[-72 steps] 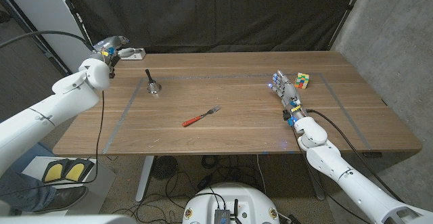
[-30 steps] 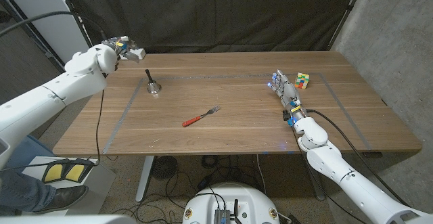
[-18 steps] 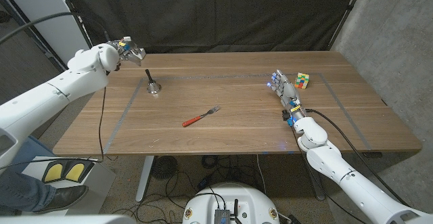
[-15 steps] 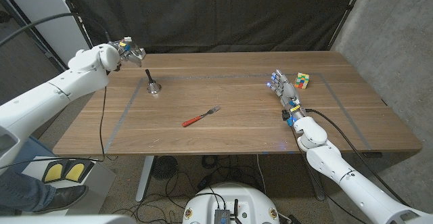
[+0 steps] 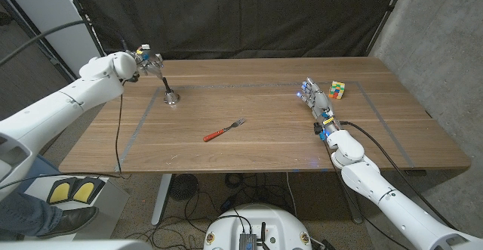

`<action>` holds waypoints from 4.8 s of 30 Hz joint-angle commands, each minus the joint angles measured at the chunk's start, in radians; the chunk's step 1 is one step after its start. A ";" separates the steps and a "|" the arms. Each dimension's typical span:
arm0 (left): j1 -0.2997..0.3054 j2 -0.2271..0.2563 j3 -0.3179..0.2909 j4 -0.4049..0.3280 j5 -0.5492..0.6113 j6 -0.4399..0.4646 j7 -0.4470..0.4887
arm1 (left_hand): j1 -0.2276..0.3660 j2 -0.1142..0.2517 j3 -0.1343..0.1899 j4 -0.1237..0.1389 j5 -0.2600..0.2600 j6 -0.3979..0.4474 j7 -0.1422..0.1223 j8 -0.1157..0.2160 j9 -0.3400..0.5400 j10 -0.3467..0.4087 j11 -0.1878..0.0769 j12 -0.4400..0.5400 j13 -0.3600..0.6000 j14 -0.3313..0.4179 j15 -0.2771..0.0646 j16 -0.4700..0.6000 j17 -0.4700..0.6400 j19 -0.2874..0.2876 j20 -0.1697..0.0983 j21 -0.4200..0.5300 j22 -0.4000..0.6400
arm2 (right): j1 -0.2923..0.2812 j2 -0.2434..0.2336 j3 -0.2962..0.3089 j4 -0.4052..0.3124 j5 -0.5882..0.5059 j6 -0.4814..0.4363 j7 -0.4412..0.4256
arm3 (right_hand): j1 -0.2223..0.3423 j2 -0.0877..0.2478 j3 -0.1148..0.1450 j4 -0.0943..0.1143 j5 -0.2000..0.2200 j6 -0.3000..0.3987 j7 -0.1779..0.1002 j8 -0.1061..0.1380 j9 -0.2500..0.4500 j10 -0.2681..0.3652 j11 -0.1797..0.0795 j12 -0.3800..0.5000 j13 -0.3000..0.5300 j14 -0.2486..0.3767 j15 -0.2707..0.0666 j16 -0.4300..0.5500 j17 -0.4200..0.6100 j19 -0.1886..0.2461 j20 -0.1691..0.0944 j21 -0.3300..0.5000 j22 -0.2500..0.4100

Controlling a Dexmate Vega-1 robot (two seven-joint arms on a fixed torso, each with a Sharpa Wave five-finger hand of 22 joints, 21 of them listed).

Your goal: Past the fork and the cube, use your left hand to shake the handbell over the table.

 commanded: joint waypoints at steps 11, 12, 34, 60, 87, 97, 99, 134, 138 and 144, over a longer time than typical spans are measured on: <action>-0.063 -0.078 0.054 0.162 -0.031 -0.076 -0.005 | 0.065 0.023 -0.022 -0.003 -0.001 0.061 0.012 0.016 0.005 0.054 0.005 0.014 0.009 0.052 -0.002 0.023 0.007 0.044 -0.029 0.016 0.005 | 0.002 0.002 0.000 0.007 0.003 -0.004 -0.002 | 0.003 0.013 0.000 -0.005 -0.003 0.011 0.002 0.003 0.003 -0.001 0.003 0.000 0.002 0.002 0.006 0.002 0.004 0.005 0.009 -0.003 0.002; -0.065 -0.080 0.056 0.166 -0.031 -0.077 -0.004 | 0.068 0.023 -0.024 -0.003 -0.002 0.064 0.011 0.016 0.005 0.059 0.005 0.016 0.009 0.055 -0.003 0.024 0.007 0.046 -0.031 0.016 0.005 | 0.003 0.000 -0.001 0.008 0.002 -0.004 0.000 | 0.003 0.013 0.000 -0.006 -0.003 0.011 0.002 0.003 0.003 -0.001 0.003 0.000 0.002 0.002 0.005 0.002 0.004 0.005 0.009 -0.003 0.002; -0.078 -0.126 0.084 0.243 -0.051 -0.097 0.031 | 0.163 0.055 -0.033 -0.012 0.003 0.119 0.023 0.021 0.007 0.098 0.018 0.020 0.012 0.097 -0.003 0.039 0.014 0.112 -0.066 0.038 0.007 | 0.006 0.001 -0.001 0.018 0.010 -0.005 0.009 | 0.002 0.013 -0.001 -0.007 -0.003 0.012 0.001 0.002 0.003 0.000 0.004 0.000 0.002 0.003 0.006 0.002 0.004 0.005 0.011 -0.003 0.002; -0.076 -0.176 0.084 0.318 -0.140 -0.089 0.080 | 0.286 0.078 0.017 -0.003 0.008 0.307 0.061 0.055 0.011 0.282 0.023 0.060 0.016 0.298 -0.037 0.039 -0.003 0.272 -0.153 0.107 0.005 | 0.006 0.002 -0.001 0.028 0.022 -0.009 0.019 | 0.001 0.014 -0.002 -0.008 -0.003 0.011 0.001 0.002 0.003 0.000 0.004 -0.001 0.002 0.003 0.008 0.002 0.005 0.003 0.013 -0.004 0.002; -0.041 -0.136 0.078 0.186 -0.150 0.051 0.129 | 0.300 0.106 0.050 0.001 -0.004 0.516 0.047 0.092 0.027 0.480 0.016 0.124 0.088 0.584 -0.089 0.036 0.001 0.426 -0.198 0.195 0.005 | 0.007 0.003 0.001 0.036 0.031 0.001 0.033 | 0.002 0.015 -0.002 -0.009 -0.003 0.010 0.001 0.001 0.003 0.002 0.005 -0.001 0.003 0.003 0.009 0.001 0.005 0.003 0.014 -0.004 0.002; -0.037 -0.116 0.076 0.141 -0.142 0.075 0.119 | 0.298 0.110 0.049 0.004 -0.005 0.515 0.048 0.093 0.033 0.480 0.013 0.130 0.106 0.593 -0.093 0.032 0.001 0.427 -0.199 0.199 0.006 | 0.003 0.004 0.002 0.033 0.030 0.004 0.031 | 0.002 0.016 -0.002 -0.010 -0.003 0.011 0.001 0.001 0.003 0.001 0.005 -0.001 0.003 0.004 0.009 0.001 0.005 0.003 0.013 -0.004 0.002; -0.038 -0.112 0.078 0.132 -0.137 0.076 0.115 | 0.297 0.110 0.048 0.005 -0.005 0.515 0.048 0.093 0.035 0.480 0.012 0.131 0.110 0.595 -0.094 0.032 0.001 0.427 -0.199 0.200 0.006 | 0.002 0.004 0.002 0.032 0.030 0.005 0.030 | 0.002 0.017 -0.002 -0.010 -0.003 0.011 0.002 0.002 0.003 0.001 0.005 -0.001 0.003 0.004 0.009 0.002 0.005 0.003 0.013 -0.004 0.002; 0.123 0.013 -0.084 -0.202 -0.198 -0.002 0.135 | 0.290 0.115 0.042 0.009 -0.005 0.516 0.035 0.095 0.051 0.483 0.002 0.150 0.172 0.610 -0.098 0.020 0.006 0.423 -0.204 0.210 0.005 | -0.001 0.008 0.014 0.044 0.041 0.034 0.044 | 0.003 0.019 -0.003 -0.011 -0.003 0.014 0.007 0.002 0.003 0.001 0.005 -0.001 0.004 0.004 0.008 0.001 0.006 0.004 0.011 -0.004 0.002; 0.147 -0.001 -0.103 -0.202 -0.229 -0.067 0.162 | 0.287 0.114 0.040 0.010 -0.005 0.517 0.035 0.095 0.051 0.482 0.001 0.151 0.176 0.611 -0.096 0.019 0.005 0.424 -0.205 0.212 0.005 | -0.002 0.006 0.016 0.042 0.042 0.035 0.043 | 0.003 0.019 -0.003 -0.011 -0.003 0.014 0.007 0.002 0.003 0.001 0.004 -0.001 0.004 0.003 0.007 0.001 0.006 0.005 0.011 -0.004 0.002; 0.210 -0.042 -0.159 -0.166 -0.326 -0.254 0.237 | 0.286 0.114 0.040 0.010 -0.004 0.519 0.033 0.095 0.052 0.481 0.001 0.152 0.184 0.612 -0.096 0.017 0.006 0.423 -0.205 0.213 0.005 | -0.008 0.000 0.019 0.035 0.040 0.034 0.041 | 0.003 0.019 -0.003 -0.011 -0.003 0.014 0.008 0.002 0.003 0.001 0.005 -0.001 0.004 0.004 0.007 0.001 0.006 0.004 0.011 -0.004 0.002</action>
